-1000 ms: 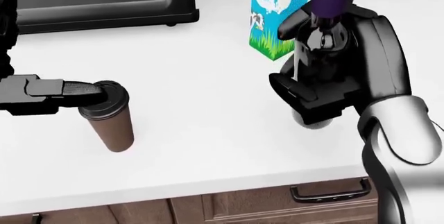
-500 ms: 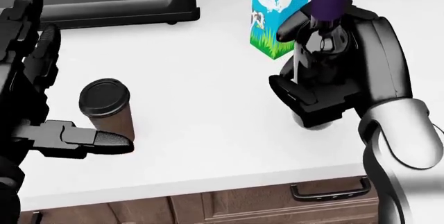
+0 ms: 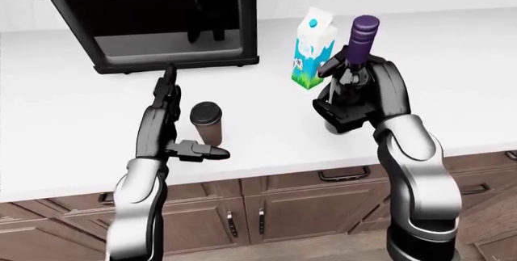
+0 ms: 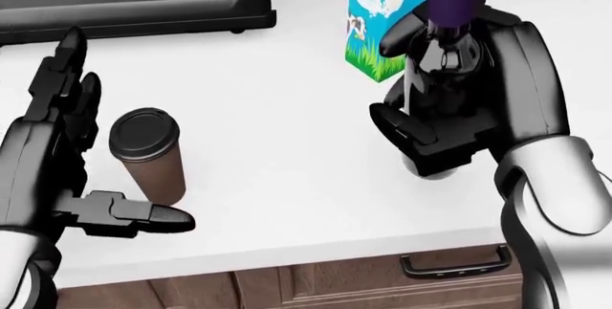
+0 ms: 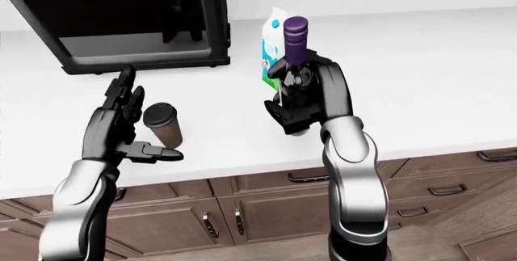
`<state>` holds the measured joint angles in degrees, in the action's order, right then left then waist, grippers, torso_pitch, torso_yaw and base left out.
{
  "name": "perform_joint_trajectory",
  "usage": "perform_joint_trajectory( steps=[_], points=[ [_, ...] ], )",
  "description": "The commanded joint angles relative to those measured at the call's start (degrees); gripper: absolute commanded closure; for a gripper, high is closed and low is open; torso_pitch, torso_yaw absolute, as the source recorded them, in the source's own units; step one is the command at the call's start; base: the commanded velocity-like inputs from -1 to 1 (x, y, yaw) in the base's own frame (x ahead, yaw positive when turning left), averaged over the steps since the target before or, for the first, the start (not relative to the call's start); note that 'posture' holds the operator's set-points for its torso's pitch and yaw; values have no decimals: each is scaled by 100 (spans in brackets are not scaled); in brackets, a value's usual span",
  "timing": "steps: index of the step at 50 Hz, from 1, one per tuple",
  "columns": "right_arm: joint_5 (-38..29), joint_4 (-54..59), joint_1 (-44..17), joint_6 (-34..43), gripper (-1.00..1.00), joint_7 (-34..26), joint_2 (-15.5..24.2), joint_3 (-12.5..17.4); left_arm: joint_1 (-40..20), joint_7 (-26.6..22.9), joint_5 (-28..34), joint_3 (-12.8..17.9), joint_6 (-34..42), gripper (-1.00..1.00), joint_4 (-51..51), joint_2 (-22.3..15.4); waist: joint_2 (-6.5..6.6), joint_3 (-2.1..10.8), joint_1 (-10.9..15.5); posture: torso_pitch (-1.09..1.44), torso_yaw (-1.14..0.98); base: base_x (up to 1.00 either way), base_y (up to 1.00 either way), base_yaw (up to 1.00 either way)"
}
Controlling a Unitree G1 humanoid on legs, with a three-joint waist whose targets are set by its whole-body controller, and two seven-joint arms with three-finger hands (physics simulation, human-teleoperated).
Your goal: Move the drinks to the dining counter.
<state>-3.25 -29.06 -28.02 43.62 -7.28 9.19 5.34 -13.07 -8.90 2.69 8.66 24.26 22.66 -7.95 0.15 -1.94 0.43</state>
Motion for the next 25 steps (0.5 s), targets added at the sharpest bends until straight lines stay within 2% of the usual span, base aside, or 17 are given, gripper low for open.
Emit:
perform_joint_trajectory(
  steps=[1,19,22,24,25],
  points=[
    [25,-340,-236,-370,100,53,29,66,-121,32,1,31,-286,-100,110,-28,-8,164,-1,0,0,0,0,0],
    [-34,-331,-291,-314,100,-24,48,64,-194,132,45,-49,-774,-100,-734,-5,4,175,4,0,0,0,0,0],
    [-37,-314,-305,-298,100,-25,57,73,-229,145,59,-85,-760,-91,-755,10,9,177,3,0,0,0,0,0],
    [-60,-334,-283,-273,100,-15,64,78,-216,146,74,-127,-755,-72,-738,37,10,179,1,0,0,0,0,0],
    [-65,-344,-266,-271,100,-25,65,65,-205,139,79,-136,-764,-69,-738,42,11,182,0,0,0,0,0,0]
  ],
)
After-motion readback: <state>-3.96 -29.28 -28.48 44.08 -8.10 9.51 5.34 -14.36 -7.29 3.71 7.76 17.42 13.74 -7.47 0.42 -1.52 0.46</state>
